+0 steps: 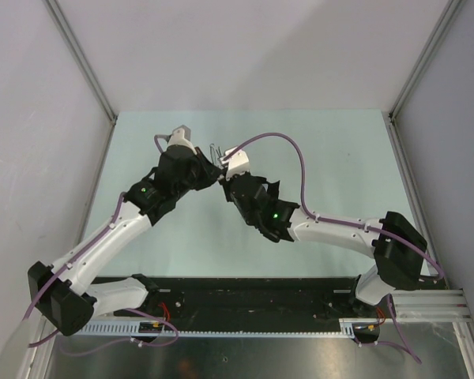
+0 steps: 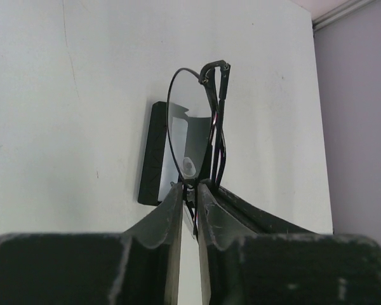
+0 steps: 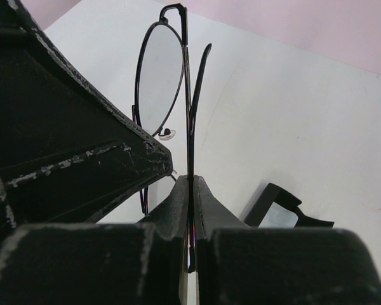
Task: Organize the sunglasses
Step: Pass from the left arm to the right, then place the sunglasses in the sunglasses case.
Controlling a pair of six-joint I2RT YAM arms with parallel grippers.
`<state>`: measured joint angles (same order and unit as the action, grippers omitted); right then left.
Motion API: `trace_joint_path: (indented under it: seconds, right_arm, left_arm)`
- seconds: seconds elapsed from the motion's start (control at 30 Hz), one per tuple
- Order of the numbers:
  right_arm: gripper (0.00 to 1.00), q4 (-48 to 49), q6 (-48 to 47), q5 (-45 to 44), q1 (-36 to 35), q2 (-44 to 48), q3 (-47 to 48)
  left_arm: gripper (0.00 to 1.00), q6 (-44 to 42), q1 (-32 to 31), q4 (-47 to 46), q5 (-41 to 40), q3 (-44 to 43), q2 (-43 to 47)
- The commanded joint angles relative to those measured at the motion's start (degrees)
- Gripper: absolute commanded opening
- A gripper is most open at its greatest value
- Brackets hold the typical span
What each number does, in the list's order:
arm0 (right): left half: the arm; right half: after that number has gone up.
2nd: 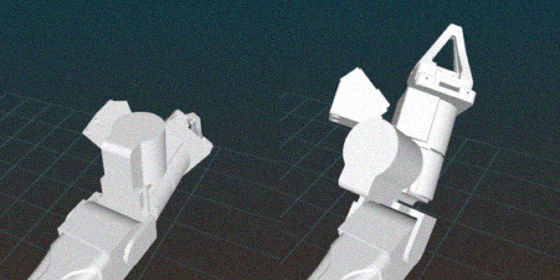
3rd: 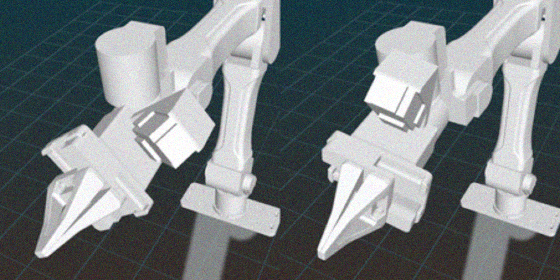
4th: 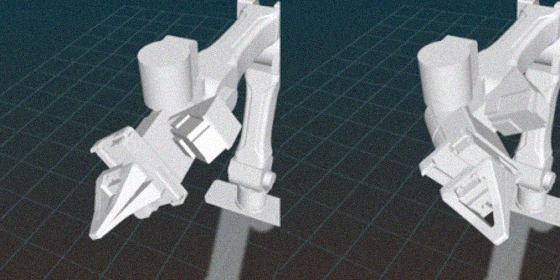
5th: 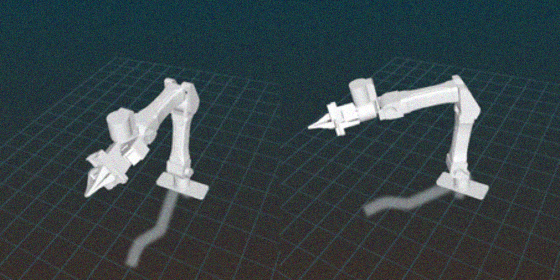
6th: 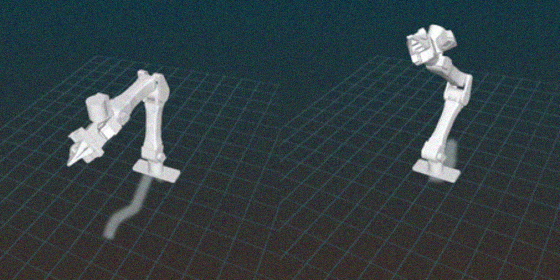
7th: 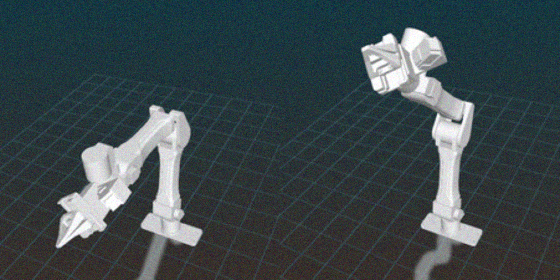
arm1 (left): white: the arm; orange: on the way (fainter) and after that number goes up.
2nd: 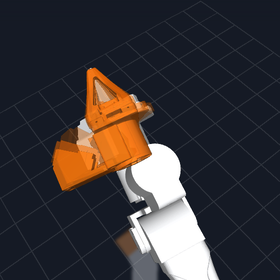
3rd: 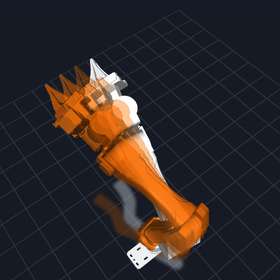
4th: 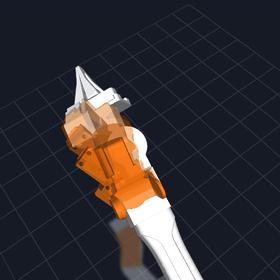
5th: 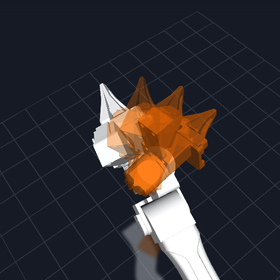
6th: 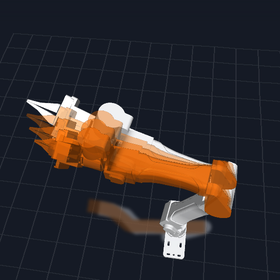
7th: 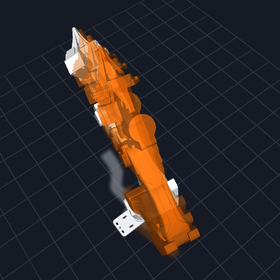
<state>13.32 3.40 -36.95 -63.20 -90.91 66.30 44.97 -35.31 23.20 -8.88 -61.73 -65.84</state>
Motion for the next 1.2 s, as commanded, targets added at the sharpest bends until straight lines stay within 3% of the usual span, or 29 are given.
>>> trace_joint_path:
  seconds: [0.0, 0.07, 0.17, 0.3, 0.5, 0.63, 0.77, 0.83, 0.93, 1.03, 1.17]
  right_arm:
    - [0.0, 4.7, 1.8, -0.8, -0.2, -0.2, 0.0]
    - [0.0, 4.3, 3.2, -0.1, 0.2, -0.1, 0.0]
    - [0.0, 2.9, 5.6, 1.4, 1.1, 0.3, 0.0]
    - [0.0, 1.0, 8.1, 3.9, 2.6, 1.3, 0.0]
    - [0.0, -1.2, 11.2, 8.0, 5.4, 3.9, 0.0]
    - [0.0, -3.4, 13.0, 12.4, 8.2, 6.1, 0.0]
    - [0.0, -5.5, 14.5, 23.3, 12.7, 9.9, 0.0]
    - [0.0, -6.9, 16.4, 28.0, 16.2, 11.5, 0.0]
    - [0.0, -8.7, 20.0, 44.5, 21.8, 13.9, -0.1]
    - [0.0, -9.5, 21.2, 52.7, 24.2, 15.9, 0.0]
    - [0.0, -10.0, 23.0, 65.1, 26.3, 18.6, 0.0]
  left_arm:
    - [0.19, 1.2, -0.5, -2.3, 2.7, -2.6, 0.1]
    - [0.23, 1.2, -0.5, -2.2, 2.6, -2.3, 0.4]
    - [0.37, 0.9, -0.5, -2.3, 2.5, -2.2, 0.9]
    - [0.63, 0.1, -0.5, -2.2, 1.5, -1.8, 2.9]
    - [0.8, -1.3, -0.3, -2.2, 0.2, -0.8, 5.7]
    - [0.84, -2.5, 0.7, -2.1, 0.1, -0.1, 7.9]
    - [0.86, -4.7, 4.3, -2.2, 3.2, 0.2, 10.8]
    - [0.88, -5.7, 6.0, -2.5, 7.5, 0.0, 11.5]
    - [0.89, -9.5, 8.7, -5.1, 16.4, -0.2, 12.7]
    - [0.9, -13.8, 9.3, -9.3, 25.5, 0.0, 13.8]
    - [0.92, -16.7, 9.3, -14.6, 31.4, 1.2, 15.7]
